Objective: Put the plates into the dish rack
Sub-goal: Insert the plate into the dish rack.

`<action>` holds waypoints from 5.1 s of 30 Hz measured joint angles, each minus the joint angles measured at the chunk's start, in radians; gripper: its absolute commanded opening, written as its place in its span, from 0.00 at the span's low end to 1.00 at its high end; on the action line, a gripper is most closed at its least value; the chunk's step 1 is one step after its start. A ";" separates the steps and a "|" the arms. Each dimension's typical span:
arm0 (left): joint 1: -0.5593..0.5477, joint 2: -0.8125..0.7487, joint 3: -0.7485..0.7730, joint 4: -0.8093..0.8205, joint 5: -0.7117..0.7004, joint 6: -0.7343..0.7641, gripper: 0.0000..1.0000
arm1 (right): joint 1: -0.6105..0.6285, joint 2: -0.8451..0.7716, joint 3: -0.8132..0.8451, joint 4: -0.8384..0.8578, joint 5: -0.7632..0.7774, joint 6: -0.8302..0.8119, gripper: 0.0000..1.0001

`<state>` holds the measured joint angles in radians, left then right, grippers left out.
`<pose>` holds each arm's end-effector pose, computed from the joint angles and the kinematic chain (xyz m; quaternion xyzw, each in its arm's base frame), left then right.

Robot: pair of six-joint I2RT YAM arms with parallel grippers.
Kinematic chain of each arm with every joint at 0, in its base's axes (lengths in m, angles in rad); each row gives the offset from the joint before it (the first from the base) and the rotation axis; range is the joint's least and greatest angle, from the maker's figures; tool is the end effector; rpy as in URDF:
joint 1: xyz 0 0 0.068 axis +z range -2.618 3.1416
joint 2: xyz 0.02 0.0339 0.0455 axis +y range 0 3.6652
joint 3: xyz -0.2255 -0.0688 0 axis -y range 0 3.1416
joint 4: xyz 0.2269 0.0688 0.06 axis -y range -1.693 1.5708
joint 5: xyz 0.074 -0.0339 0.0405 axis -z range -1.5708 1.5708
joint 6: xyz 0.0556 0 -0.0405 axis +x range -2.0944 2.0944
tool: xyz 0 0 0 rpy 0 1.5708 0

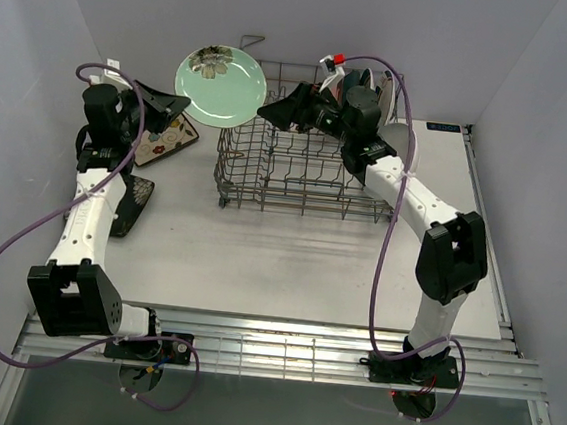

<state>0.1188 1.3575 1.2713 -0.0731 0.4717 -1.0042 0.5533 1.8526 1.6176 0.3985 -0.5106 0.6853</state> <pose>0.3262 0.0135 0.3545 -0.2658 0.7071 -0.4309 0.4937 0.3586 0.2534 0.3556 -0.1508 0.6374 0.5613 0.5059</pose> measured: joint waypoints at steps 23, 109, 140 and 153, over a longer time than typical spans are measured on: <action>-0.008 -0.044 -0.086 0.108 -0.006 0.008 0.00 | 0.000 0.086 0.080 0.001 0.054 0.176 0.82; -0.032 -0.271 -0.361 0.297 -0.040 0.432 0.98 | -0.121 -0.432 -0.277 -0.362 0.582 -0.198 0.08; -0.032 -0.304 -0.529 0.321 0.088 0.903 0.98 | -0.121 -0.566 -0.291 -0.768 1.036 -0.561 0.08; -0.032 -0.264 -0.546 0.328 0.088 0.930 0.98 | -0.121 -0.506 -0.218 -0.752 1.141 -0.605 0.08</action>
<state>0.0864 1.0931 0.7258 0.2550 0.5594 -0.0738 0.4320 1.3464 1.3994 -0.3538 0.6300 0.0807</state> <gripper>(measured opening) 0.979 0.114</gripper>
